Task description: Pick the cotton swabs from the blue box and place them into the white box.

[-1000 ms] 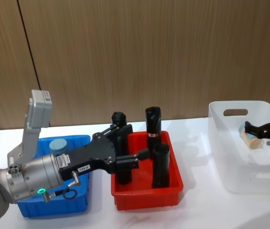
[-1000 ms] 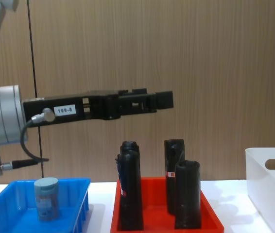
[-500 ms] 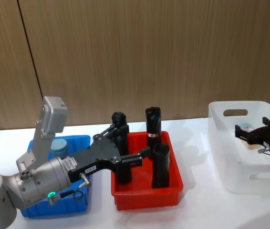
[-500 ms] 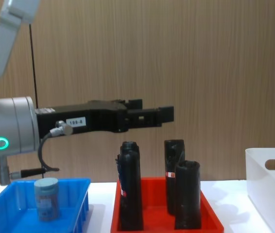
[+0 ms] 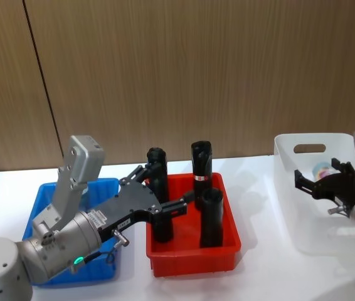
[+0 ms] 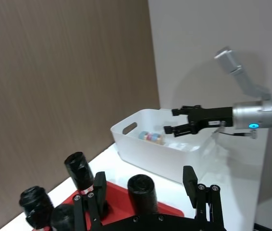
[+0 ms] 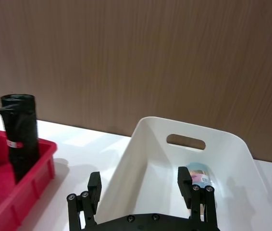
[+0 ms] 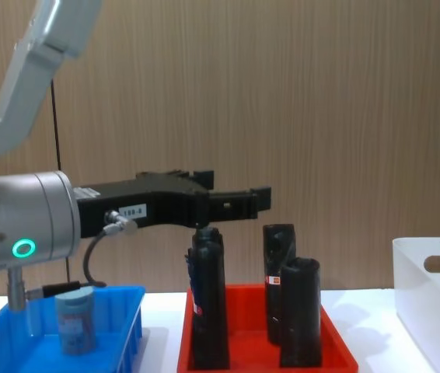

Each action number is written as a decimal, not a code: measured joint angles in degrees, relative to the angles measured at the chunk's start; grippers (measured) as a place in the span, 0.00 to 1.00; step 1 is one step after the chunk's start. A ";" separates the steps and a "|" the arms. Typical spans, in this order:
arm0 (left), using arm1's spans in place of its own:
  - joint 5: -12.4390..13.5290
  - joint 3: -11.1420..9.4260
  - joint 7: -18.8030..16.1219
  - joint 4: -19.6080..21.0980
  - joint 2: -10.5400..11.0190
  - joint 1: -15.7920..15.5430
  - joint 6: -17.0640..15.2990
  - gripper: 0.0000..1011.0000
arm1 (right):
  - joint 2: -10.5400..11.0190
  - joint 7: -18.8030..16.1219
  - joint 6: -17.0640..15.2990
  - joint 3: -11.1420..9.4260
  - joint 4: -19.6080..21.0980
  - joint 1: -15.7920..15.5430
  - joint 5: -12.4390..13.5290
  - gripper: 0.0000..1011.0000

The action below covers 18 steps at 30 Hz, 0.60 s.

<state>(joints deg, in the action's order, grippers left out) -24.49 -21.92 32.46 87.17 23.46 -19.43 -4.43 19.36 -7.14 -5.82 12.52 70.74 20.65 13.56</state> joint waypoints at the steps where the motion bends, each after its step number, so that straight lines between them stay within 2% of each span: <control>1: 0.21 -0.05 -0.51 0.08 -0.02 0.08 0.06 0.99 | 0.00 0.06 0.07 0.01 0.60 -0.42 0.06 0.99; 18: 5.40 -1.74 -13.15 2.51 -0.65 2.46 1.55 0.99 | -0.01 1.40 1.68 0.21 13.18 -9.31 1.28 0.99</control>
<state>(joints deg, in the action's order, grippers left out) -19.09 -23.66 19.31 89.68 22.82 -16.97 -2.89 19.35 -5.73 -4.15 12.73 83.92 11.35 14.84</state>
